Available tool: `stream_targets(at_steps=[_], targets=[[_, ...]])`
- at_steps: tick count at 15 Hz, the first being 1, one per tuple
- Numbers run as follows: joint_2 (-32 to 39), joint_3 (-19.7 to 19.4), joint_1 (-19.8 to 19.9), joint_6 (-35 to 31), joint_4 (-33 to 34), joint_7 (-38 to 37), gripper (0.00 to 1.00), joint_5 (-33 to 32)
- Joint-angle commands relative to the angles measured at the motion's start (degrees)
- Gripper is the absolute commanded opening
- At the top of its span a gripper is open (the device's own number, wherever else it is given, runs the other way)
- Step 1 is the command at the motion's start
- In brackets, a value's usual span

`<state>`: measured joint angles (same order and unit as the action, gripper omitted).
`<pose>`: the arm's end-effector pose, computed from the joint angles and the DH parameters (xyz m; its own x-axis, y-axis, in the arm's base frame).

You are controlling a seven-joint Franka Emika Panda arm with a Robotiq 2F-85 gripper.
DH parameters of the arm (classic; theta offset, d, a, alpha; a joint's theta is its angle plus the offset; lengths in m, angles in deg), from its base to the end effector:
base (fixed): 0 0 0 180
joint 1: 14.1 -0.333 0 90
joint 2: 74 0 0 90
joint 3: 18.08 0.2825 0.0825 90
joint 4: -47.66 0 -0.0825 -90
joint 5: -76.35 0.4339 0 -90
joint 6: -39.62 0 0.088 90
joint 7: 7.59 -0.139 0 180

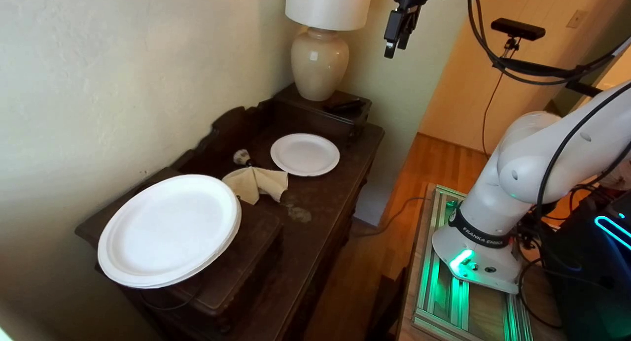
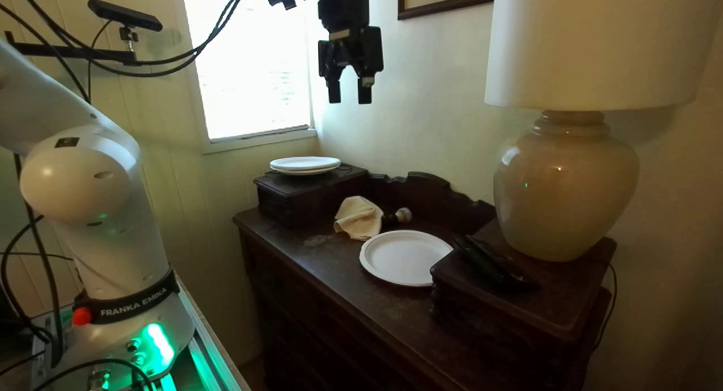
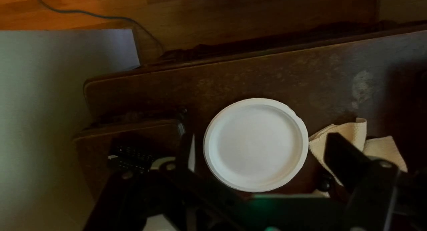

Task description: Put the plates that are on the right on the ones to the left

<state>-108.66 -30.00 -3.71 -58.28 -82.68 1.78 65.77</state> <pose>0.3999 -0.1945 0.5096 0.9858 -0.1673 0.0179 -0.1681 -0.9833 0.0696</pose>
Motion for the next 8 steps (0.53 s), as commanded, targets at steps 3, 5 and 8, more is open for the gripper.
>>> stream_targets(at_steps=[3, 5, 8], targets=[[5.83, 1.14, -0.59, -5.56, 1.14, -1.63, 1.0, -1.37], [9.36, 1.02, -0.54, -9.67, 2.12, -1.3, 1.0, -1.32], [15.05, 0.68, -0.99, -11.73, 3.73, 0.19, 1.0, 0.21]])
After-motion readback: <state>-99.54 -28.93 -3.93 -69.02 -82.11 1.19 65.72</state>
